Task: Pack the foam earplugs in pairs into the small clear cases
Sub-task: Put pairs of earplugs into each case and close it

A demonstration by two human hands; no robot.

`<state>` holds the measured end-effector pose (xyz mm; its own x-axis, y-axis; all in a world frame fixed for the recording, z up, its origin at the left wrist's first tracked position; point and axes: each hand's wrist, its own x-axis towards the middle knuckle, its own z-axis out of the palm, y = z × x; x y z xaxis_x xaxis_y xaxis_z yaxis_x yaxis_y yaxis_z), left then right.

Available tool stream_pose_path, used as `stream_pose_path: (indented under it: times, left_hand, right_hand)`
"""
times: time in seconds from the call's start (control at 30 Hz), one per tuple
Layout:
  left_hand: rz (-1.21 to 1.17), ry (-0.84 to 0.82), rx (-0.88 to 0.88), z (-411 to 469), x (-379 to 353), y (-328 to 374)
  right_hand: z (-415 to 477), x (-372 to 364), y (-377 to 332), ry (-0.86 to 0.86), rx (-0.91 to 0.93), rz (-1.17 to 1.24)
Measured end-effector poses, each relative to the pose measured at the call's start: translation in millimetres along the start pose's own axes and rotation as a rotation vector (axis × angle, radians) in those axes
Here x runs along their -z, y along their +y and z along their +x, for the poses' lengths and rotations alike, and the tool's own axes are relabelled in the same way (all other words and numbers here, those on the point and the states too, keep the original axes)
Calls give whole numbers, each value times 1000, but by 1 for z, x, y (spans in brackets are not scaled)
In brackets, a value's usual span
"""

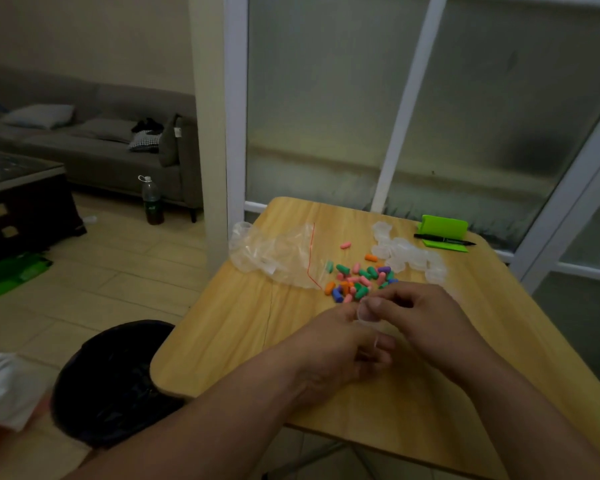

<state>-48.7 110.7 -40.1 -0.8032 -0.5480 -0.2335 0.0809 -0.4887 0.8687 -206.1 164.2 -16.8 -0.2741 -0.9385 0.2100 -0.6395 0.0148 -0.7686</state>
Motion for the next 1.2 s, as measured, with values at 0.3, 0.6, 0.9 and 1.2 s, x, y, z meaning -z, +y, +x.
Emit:
stream_pose_path:
  times: [0.3, 0.6, 0.9, 1.2]
  left_hand:
    - [-217, 393, 9, 2, 17, 23]
    - [-232, 505, -12, 4, 22, 27]
    - [-245, 446, -10, 7, 20, 24]
    - [-316, 384, -5, 6, 11, 21]
  right_hand:
    - [28, -3, 22, 231, -130, -57]
    - [32, -29, 21, 189, -200, -407]
    - [32, -25, 11, 70, -296, -471]
    - [17, -8, 8, 154, -206, -231]
